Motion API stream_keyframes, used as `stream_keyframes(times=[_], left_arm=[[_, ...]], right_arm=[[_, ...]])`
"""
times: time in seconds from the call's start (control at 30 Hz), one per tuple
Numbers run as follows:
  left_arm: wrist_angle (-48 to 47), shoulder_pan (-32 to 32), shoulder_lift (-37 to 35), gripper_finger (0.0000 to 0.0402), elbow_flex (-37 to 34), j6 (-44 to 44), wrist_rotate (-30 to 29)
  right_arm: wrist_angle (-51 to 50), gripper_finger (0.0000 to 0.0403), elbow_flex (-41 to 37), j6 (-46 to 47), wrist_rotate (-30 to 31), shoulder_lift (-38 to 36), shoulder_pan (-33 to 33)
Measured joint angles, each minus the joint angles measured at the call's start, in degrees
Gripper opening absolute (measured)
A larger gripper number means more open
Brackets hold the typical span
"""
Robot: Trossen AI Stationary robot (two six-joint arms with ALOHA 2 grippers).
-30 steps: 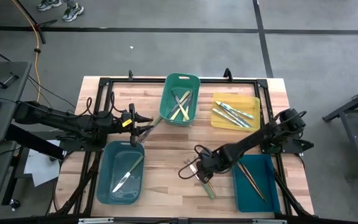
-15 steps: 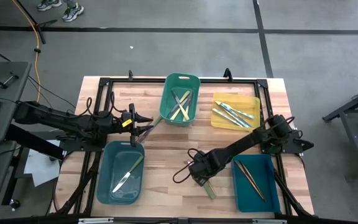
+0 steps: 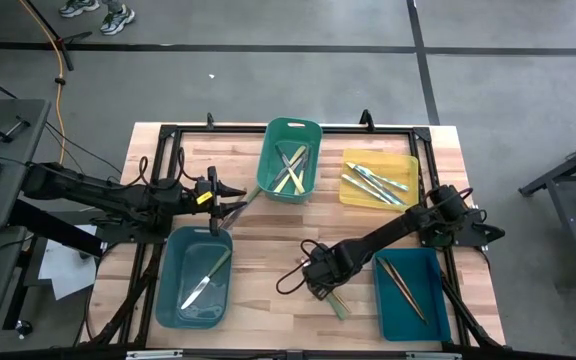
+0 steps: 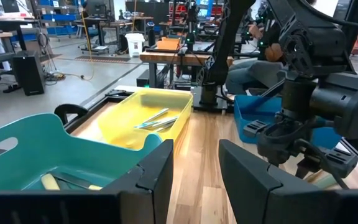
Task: Sort silverware by color (type)
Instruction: Put the gold knife into the right blue bin
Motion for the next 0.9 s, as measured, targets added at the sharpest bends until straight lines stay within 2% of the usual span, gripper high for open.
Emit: stream_keyframes(times=[0.43,0.9], left_arm=[[0.00,0.00,0.00,0.0120,0.00,0.00,0.02],[0.00,-0.01,0.00,0.0120,0.00,-0.01,0.01]], right_arm=[[-0.03,0.0195,2.41,-4.60,-3.61,0.00,0.65],[1.17,0.0195,0.33,-2.07,-5.99,0.00,1.84]])
